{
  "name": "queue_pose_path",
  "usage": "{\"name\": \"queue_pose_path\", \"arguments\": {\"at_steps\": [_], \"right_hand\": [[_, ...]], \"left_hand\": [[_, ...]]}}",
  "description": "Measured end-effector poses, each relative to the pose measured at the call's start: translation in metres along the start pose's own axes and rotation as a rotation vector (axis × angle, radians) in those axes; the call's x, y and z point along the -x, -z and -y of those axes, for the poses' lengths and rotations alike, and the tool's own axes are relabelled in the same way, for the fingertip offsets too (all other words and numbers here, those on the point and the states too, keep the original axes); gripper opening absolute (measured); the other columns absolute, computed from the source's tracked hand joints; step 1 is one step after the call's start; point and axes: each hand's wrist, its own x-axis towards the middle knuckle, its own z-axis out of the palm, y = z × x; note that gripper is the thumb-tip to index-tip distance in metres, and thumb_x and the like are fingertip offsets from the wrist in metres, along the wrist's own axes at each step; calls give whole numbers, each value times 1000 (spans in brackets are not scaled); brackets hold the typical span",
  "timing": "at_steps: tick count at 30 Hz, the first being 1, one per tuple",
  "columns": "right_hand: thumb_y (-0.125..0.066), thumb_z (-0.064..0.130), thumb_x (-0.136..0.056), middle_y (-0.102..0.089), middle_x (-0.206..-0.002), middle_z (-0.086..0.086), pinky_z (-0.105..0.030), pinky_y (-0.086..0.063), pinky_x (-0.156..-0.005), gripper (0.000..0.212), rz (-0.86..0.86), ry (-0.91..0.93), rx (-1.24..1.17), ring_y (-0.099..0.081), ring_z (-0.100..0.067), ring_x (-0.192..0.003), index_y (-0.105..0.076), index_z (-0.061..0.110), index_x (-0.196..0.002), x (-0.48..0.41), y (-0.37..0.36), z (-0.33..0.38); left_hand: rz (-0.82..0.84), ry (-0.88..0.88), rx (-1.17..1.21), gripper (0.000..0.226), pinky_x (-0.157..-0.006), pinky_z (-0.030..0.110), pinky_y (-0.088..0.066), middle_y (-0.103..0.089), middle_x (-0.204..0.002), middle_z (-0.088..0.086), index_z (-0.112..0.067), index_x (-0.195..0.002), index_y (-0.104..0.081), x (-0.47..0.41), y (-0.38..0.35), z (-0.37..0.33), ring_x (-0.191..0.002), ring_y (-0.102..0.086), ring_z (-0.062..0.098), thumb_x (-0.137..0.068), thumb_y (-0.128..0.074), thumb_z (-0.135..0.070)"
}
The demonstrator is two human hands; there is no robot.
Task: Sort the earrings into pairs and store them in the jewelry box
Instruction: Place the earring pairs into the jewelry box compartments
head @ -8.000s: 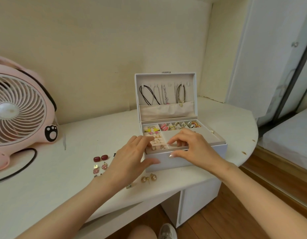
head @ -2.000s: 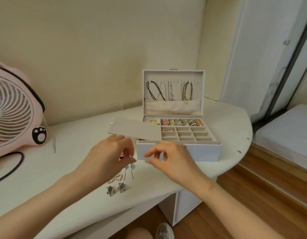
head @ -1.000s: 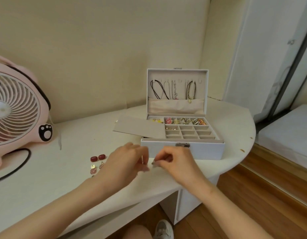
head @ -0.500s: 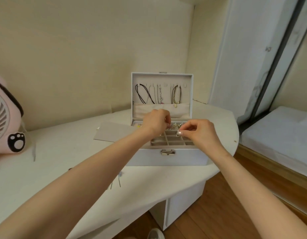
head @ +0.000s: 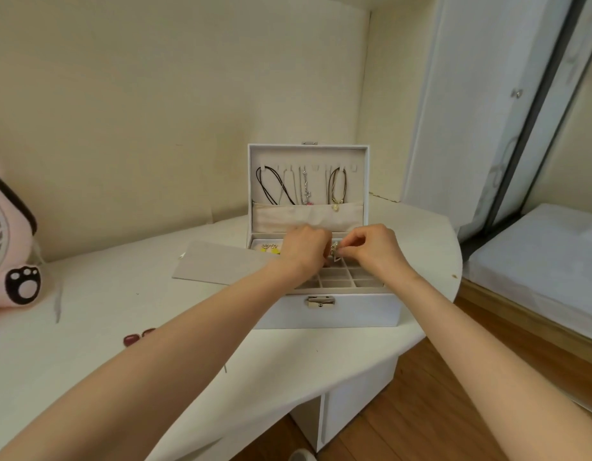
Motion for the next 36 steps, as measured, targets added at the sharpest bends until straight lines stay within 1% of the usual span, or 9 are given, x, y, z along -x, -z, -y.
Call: {"name": "queue_pose_path", "arguments": {"at_steps": [6,10,17,23,27,29,32,34,36], "right_hand": [[-71,14,-78,-70,-95,1,-29,-46,-74,8,128,33,363,-61,-19,-95,-75,21,-79,-7,-9,2],[-71,12,-79,-70,-94,0,-26,-39,-69,8,122,57,439,-61,-19,-93,-75,19,-80,-9,-12,7],[-70,17,-79,-63,-88,4,-26,-34,-67,11,13,99,445,-58,-18,-94,-61,21,-84,-5,-14,3],[-65,22,-83,-61,-73,10,-26,-39,-61,3,-92,271,168,-53,-7,-69,-65,25,-80,41,-8,28],[-68,19,-80,-58,-65,14,-17,-37,-60,9,46,374,-40,-51,1,-62,-65,26,-75,87,-27,48],[-68,21,-81,-61,-70,13,-20,-41,-63,5,161,405,-40,-52,-1,-66,-67,26,-79,102,-40,48],[-63,25,-85,-67,-83,8,-26,-45,-71,9,305,410,12,-54,-5,-75,-71,25,-90,115,-60,45],[-59,23,-89,-66,-90,4,-29,-46,-76,15,371,411,39,-56,-8,-80,-71,25,-98,119,-73,45],[-54,19,-92,-63,-95,3,-30,-46,-79,23,412,419,83,-54,-10,-83,-69,26,-107,121,-84,48]], "left_hand": [[-162,8,49,15,-73,30,-33,-62,-107,4,-15,-104,-58,19,13,16,-104,-48,23,-91,-54,-22],[-271,-20,103,12,-75,29,-34,-64,-99,1,-16,-97,-61,50,28,29,-98,-50,22,-91,-52,-20],[-309,-65,117,9,-70,25,-26,-62,-94,-4,-19,-94,-61,86,38,29,-93,-50,20,-91,-53,-22],[-342,-80,119,3,-63,24,-28,-60,-87,-9,-17,-90,-60,120,54,41,-74,-42,12,-88,-59,-19],[-303,-66,114,3,-56,11,-25,-56,-81,-11,-18,-86,-59,144,61,52,-71,-40,11,-85,-61,-17],[-276,-51,108,5,-56,10,-25,-54,-79,-14,-19,-84,-57,156,61,59,-72,-40,11,-85,-62,-18],[-233,17,95,6,-55,12,-24,-58,-80,-13,-21,-86,-55,170,58,72,-75,-42,12,-87,-59,-26],[-198,65,66,6,-55,20,-28,-62,-84,-10,-21,-87,-58,177,53,79,-81,-48,15,-88,-59,-27],[-135,107,27,8,-62,26,-31,-64,-91,-7,-20,-92,-61,182,46,83,-91,-53,18,-89,-56,-26]]}}
